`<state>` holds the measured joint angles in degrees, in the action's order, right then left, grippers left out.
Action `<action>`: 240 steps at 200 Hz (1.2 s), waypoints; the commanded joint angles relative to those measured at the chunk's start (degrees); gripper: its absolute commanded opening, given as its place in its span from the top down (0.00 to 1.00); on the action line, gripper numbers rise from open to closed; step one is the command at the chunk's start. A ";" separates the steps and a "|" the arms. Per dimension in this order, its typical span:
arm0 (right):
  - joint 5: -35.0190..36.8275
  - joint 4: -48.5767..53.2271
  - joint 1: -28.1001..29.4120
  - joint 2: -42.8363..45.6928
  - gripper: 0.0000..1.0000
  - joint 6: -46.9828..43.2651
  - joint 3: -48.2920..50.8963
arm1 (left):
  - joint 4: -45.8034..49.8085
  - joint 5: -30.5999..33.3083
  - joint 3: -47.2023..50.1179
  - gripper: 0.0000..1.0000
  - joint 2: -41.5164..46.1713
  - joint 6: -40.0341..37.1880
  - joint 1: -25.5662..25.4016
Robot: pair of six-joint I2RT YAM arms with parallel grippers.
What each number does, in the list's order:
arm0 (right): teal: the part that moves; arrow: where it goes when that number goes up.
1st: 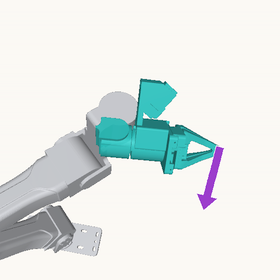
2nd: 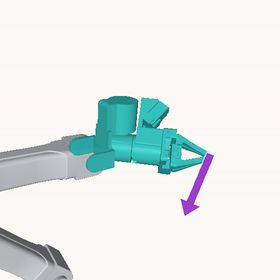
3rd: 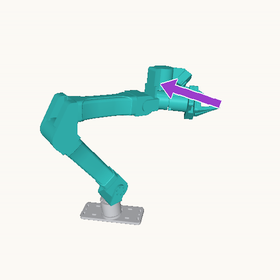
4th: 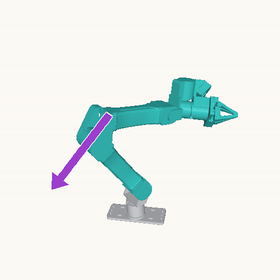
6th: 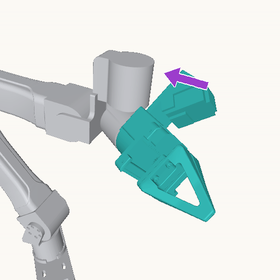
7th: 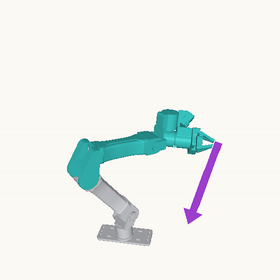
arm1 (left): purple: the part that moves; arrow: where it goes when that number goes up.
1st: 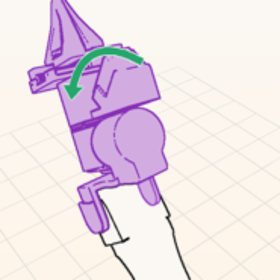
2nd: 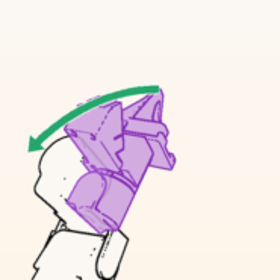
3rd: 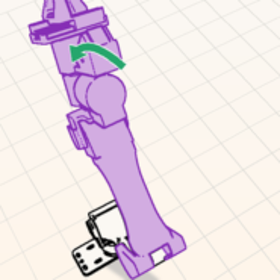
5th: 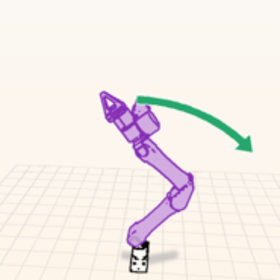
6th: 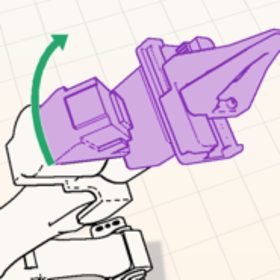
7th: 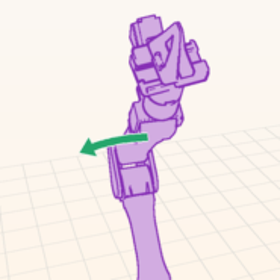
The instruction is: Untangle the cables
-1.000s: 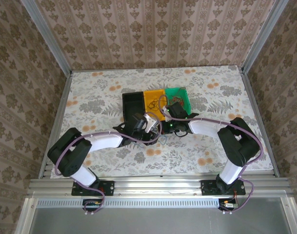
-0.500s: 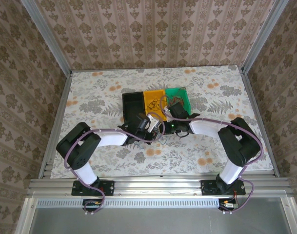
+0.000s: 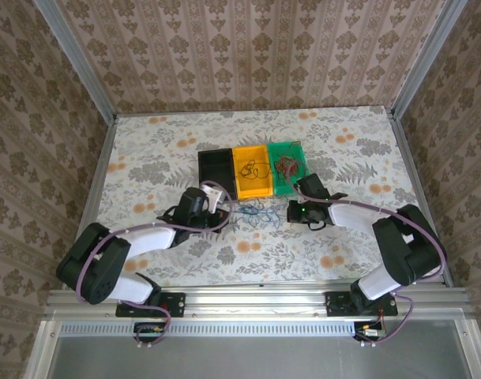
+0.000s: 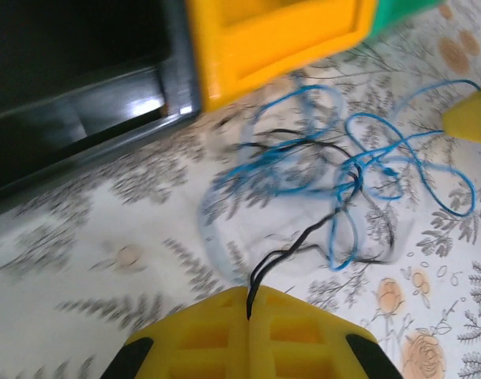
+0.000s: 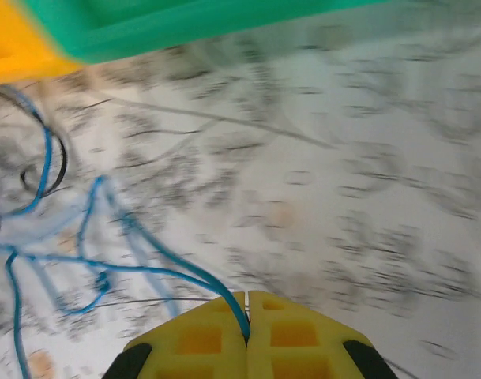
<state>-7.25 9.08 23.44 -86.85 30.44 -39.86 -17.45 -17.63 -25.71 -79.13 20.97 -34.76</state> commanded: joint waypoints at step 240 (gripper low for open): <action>23.35 12.96 -14.98 26.26 1.00 6.93 -1.02 | 21.34 41.89 3.84 1.00 18.57 33.05 10.33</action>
<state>9.56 20.10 6.42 -66.08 40.99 -36.32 7.64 25.23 -20.40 -58.83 56.23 -23.81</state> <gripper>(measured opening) 0.042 0.049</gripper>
